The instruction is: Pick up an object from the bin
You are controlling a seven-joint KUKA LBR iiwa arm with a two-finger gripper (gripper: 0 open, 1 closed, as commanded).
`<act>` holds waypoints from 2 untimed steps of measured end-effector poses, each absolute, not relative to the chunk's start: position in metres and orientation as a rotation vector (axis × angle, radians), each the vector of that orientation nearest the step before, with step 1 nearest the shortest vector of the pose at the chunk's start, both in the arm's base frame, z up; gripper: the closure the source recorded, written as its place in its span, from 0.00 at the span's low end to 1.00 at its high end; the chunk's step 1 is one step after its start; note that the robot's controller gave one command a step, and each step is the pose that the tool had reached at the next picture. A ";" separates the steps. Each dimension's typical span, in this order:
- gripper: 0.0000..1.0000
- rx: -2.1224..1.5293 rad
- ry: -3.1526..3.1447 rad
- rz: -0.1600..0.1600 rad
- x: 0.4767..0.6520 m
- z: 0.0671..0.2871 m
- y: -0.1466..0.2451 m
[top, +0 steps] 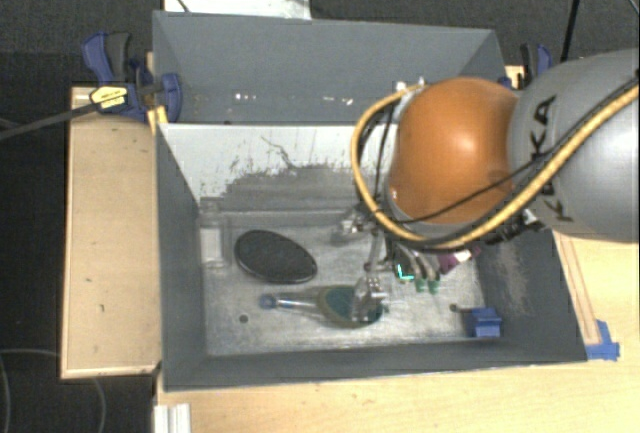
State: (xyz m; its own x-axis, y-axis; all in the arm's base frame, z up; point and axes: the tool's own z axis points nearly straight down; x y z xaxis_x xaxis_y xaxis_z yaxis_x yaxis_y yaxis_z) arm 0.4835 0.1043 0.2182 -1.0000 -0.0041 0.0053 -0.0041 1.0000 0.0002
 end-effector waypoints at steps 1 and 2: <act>0.00 0.136 -3.145 -0.003 0.521 0.095 0.180; 0.00 0.131 -3.141 0.001 0.500 0.120 0.142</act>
Offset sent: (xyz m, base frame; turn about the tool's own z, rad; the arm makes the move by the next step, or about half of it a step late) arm 0.0421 0.0886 -0.1482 -0.0941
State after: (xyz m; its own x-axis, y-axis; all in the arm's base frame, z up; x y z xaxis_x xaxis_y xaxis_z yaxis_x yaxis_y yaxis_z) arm 0.5003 0.1416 0.1202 -0.9965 -0.0834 -0.0019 -0.0834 0.9965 -0.0009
